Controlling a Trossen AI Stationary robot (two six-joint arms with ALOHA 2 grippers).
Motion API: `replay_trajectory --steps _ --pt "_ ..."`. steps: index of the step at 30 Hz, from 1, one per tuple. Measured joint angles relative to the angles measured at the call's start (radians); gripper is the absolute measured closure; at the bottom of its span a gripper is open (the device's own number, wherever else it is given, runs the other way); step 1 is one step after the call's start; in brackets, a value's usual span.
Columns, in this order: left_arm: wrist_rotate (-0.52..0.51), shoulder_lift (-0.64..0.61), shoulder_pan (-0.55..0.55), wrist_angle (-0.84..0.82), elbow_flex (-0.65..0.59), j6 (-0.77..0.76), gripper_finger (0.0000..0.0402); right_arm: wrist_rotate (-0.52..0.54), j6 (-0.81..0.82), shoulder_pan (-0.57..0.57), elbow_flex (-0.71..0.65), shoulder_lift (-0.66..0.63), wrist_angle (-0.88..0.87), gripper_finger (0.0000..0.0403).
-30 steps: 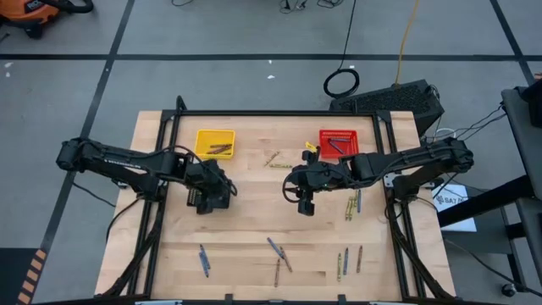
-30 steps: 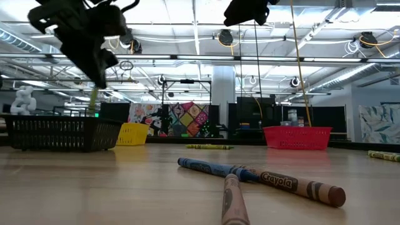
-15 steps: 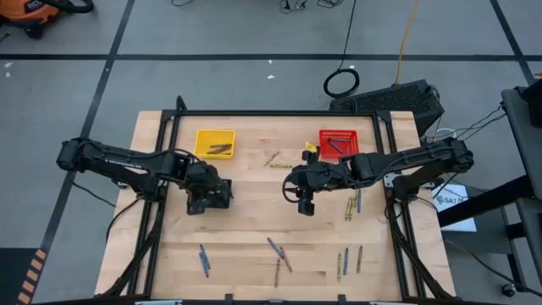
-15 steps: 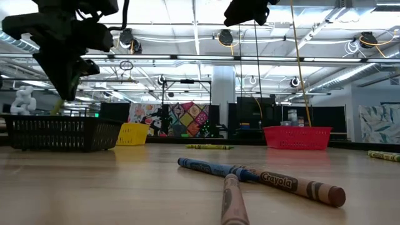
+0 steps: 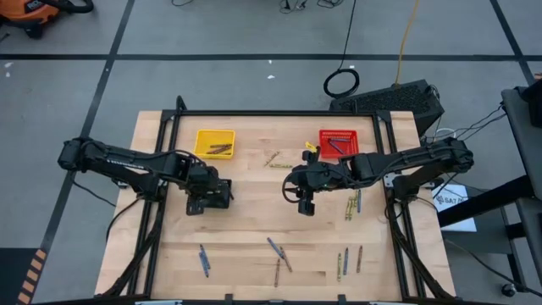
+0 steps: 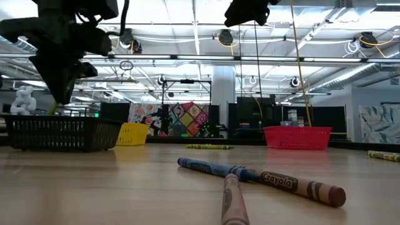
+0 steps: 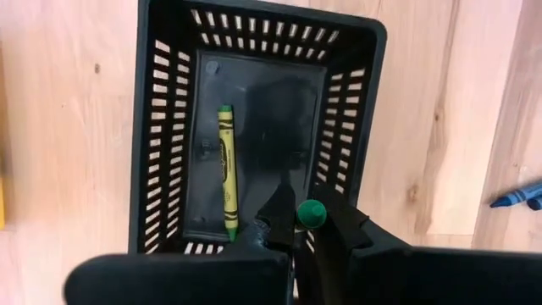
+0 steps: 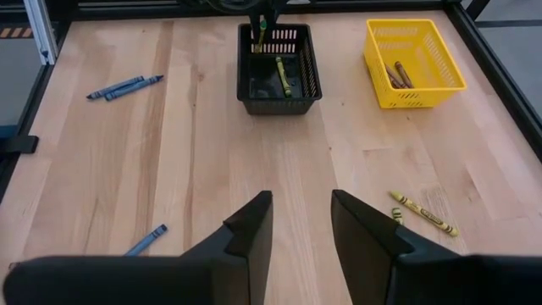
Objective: Sort crayons
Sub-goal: Put the green crayon into the black bin, then put the blue crayon into the red bin
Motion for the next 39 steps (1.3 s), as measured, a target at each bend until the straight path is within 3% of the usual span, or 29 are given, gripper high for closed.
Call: replay_trajectory --steps 6,15,21,31,39 --pt "0.0 0.001 0.0 -0.018 0.0 -0.001 0.0376 0.0 0.0 0.0 0.0 0.0 0.0 0.0293" --pt "0.003 0.001 0.0 -0.017 0.0 0.0 0.0306 0.001 0.0 0.0 0.0 0.0 0.0 0.0293" --pt "-0.004 0.001 0.0 -0.014 0.0 -0.001 0.0299 -0.002 0.001 0.0 0.0 0.0 0.0 0.0293" --pt "-0.009 0.001 0.0 0.148 0.0 0.0 0.0299 -0.006 0.274 -0.005 0.001 0.073 0.028 0.0293" --pt "-0.015 0.001 0.0 0.171 0.0 0.007 0.0299 -0.01 0.363 -0.005 0.0 0.149 0.036 0.0293"
